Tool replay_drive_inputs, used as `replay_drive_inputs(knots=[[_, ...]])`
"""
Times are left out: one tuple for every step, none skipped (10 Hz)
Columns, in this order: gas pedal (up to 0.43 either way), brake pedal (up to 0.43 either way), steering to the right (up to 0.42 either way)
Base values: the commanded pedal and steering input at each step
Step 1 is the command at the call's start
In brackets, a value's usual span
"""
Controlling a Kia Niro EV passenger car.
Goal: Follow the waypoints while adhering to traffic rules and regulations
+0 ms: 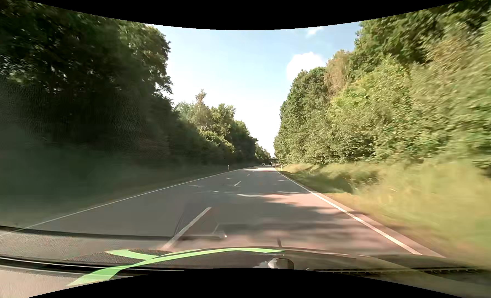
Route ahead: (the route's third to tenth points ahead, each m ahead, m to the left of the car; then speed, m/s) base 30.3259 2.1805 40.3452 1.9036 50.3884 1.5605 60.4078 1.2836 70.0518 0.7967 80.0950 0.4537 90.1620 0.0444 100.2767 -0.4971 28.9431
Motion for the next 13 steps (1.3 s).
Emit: replay_drive_inputs(knots=[[0.260, 0.000, 0.003], [0.268, 0.000, 0.003], [0.268, 0.000, 0.003], [0.280, 0.000, 0.002], [0.287, 0.000, 0.003], [0.299, 0.000, 0.002], [0.299, 0.000, 0.003], [0.299, 0.000, 0.003], [0.299, 0.000, 0.002], [0.299, 0.000, 0.003], [0.299, 0.000, 0.003], [0.299, 0.000, 0.003], [0.311, 0.000, 0.003]])
